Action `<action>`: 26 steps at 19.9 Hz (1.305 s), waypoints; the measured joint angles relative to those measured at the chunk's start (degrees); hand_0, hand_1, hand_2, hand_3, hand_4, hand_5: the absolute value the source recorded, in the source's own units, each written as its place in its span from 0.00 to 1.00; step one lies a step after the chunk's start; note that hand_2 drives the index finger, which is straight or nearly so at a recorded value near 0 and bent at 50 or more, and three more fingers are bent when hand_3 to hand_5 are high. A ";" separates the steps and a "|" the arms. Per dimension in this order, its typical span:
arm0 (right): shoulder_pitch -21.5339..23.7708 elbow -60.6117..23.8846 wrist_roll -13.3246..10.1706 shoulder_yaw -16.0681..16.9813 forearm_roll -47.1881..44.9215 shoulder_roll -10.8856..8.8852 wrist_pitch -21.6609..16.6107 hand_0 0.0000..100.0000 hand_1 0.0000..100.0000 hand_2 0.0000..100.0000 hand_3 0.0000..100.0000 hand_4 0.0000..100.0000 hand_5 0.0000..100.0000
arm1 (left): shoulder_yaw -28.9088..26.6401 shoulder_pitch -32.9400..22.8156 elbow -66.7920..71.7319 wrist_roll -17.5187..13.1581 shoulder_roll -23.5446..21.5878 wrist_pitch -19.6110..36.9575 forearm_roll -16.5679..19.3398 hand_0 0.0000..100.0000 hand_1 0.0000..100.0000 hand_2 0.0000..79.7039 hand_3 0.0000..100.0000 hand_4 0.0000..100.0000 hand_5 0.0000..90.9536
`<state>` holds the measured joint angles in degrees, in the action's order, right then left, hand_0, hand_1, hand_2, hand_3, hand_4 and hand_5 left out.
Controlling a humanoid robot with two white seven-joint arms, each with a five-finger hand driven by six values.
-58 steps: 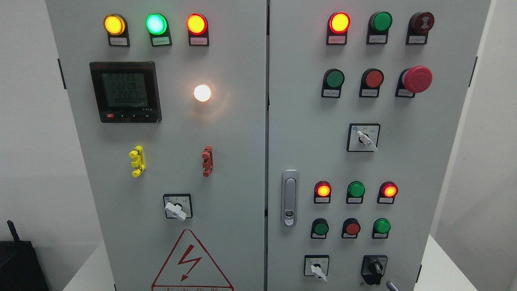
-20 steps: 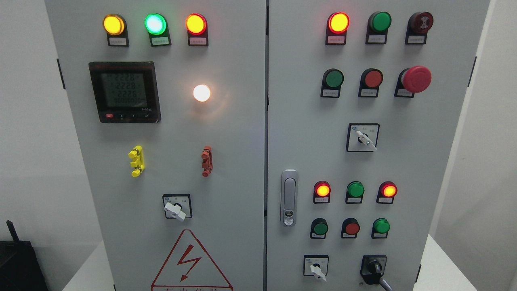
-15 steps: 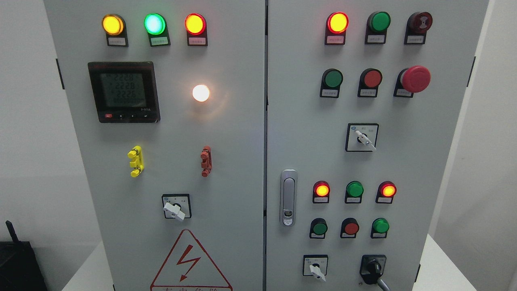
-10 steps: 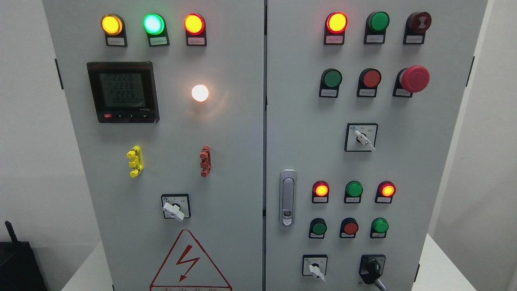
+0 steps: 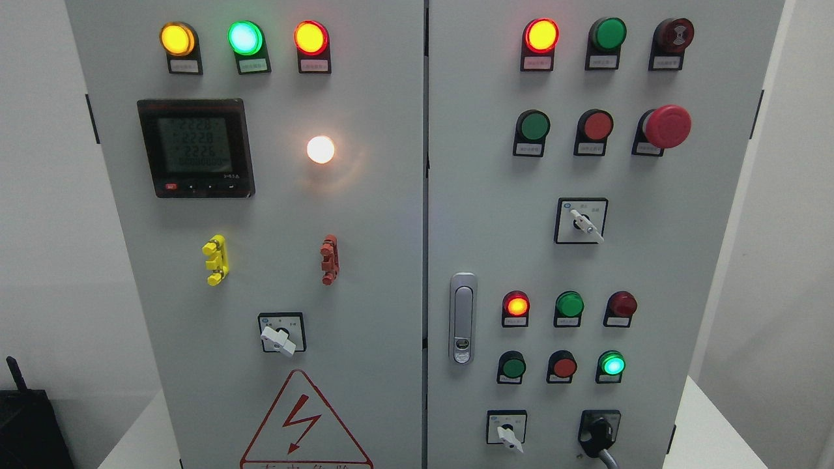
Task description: Trip black knob to open circuit
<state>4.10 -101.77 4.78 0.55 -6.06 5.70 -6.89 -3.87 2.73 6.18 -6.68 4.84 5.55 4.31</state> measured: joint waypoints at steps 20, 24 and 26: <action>-0.14 -0.07 0.16 0.76 0.00 0.18 -0.12 0.00 0.17 0.00 0.92 0.83 0.71 | 0.00 -0.01 0.00 0.00 0.00 -0.01 0.00 0.12 0.39 0.00 0.00 0.00 0.00; -0.14 -0.04 0.25 1.08 0.00 0.17 -0.24 0.00 0.17 0.00 0.92 0.83 0.71 | 0.00 -0.01 0.00 0.00 0.00 -0.02 0.00 0.12 0.39 0.00 0.00 0.00 0.00; -0.13 -0.02 0.26 1.22 0.00 0.16 -0.25 0.00 0.17 0.00 0.92 0.83 0.71 | 0.00 0.00 0.00 0.00 0.00 -0.02 0.00 0.12 0.39 0.00 0.00 0.00 0.00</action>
<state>3.97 -101.79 5.04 1.77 -6.06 5.86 -7.14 -3.87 2.73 6.18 -6.68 4.84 5.53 4.31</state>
